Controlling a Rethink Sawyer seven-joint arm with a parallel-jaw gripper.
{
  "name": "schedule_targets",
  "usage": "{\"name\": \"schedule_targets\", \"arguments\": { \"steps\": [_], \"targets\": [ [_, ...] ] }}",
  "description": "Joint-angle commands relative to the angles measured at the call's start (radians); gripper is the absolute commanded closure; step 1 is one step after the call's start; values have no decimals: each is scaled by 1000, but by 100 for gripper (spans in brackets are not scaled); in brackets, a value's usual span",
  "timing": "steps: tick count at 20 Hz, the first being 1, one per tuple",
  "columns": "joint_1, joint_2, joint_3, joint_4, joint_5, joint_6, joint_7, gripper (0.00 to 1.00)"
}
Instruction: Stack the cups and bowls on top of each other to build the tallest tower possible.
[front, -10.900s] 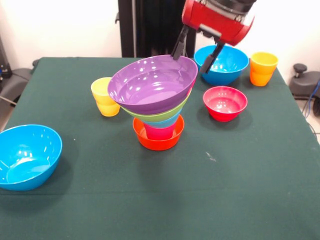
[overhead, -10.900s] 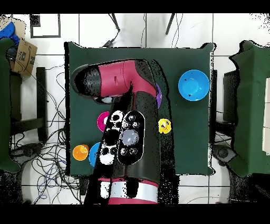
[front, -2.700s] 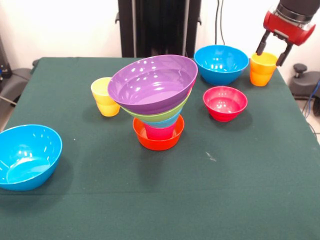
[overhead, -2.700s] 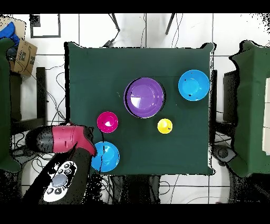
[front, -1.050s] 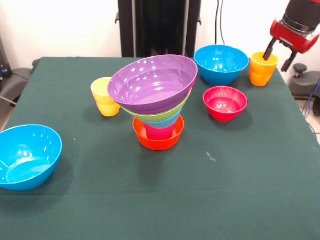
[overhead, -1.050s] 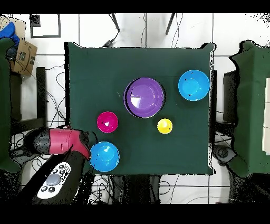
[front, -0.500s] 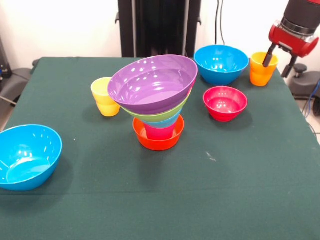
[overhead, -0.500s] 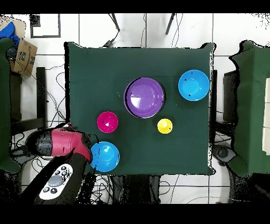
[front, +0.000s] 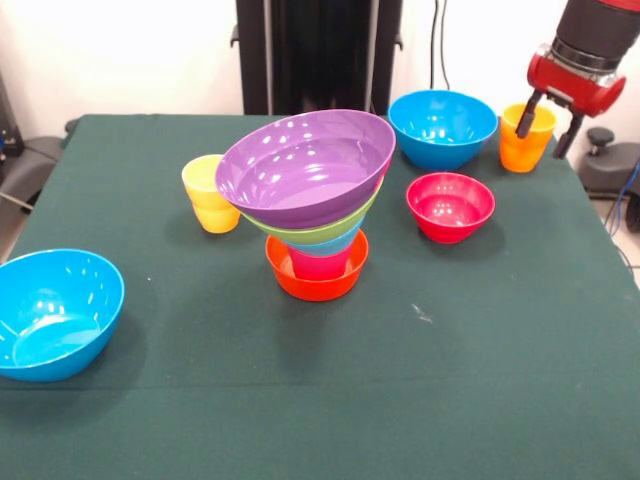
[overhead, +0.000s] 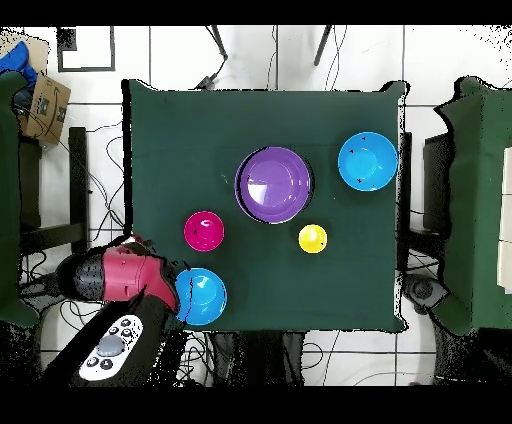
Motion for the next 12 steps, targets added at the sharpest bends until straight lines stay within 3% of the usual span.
{"name": "schedule_targets", "arguments": {
  "steps": [1, 12],
  "targets": [
    [-12, 44, 118, 71, 38, -58, 183, 0],
    [16, 42, 80, 17, 45, 35, 193, 0]
  ]
}}
